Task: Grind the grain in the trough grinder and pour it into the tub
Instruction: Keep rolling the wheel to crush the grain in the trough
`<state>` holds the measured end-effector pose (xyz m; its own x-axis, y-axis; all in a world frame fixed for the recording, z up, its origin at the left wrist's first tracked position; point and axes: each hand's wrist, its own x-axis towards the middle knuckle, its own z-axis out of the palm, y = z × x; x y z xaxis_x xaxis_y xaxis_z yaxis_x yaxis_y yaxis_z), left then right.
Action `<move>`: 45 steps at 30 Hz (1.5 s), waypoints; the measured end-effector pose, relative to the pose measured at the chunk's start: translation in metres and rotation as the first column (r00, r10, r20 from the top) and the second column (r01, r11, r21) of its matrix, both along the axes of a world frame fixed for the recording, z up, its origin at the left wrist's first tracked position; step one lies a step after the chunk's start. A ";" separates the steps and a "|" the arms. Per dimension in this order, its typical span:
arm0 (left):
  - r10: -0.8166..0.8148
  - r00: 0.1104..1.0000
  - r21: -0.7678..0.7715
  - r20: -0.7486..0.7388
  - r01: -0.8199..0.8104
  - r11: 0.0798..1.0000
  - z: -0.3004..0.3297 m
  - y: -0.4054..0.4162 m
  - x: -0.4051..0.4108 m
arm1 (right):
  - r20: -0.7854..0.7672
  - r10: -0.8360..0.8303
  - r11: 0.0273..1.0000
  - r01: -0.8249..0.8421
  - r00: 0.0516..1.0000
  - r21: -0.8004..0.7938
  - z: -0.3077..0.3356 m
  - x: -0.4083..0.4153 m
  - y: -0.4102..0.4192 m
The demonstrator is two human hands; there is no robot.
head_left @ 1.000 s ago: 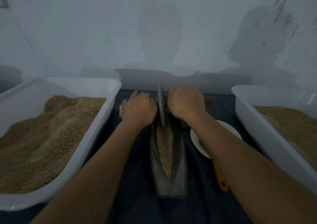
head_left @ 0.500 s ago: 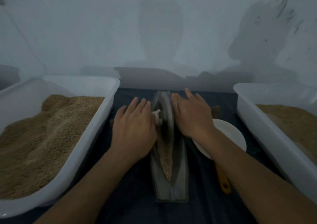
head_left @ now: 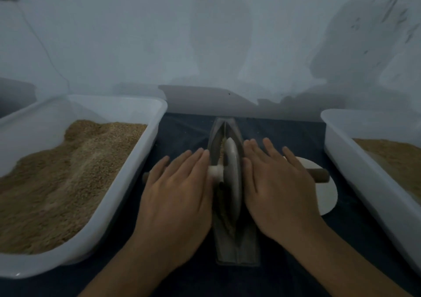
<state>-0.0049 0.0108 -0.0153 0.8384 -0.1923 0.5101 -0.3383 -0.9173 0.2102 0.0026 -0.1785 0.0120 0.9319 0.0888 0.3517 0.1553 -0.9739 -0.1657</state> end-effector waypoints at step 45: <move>-0.103 0.988 0.035 0.112 0.100 0.994 0.002 0.005 0.002 | 0.004 0.057 0.996 -0.057 0.998 0.063 -0.002 -0.008 -0.010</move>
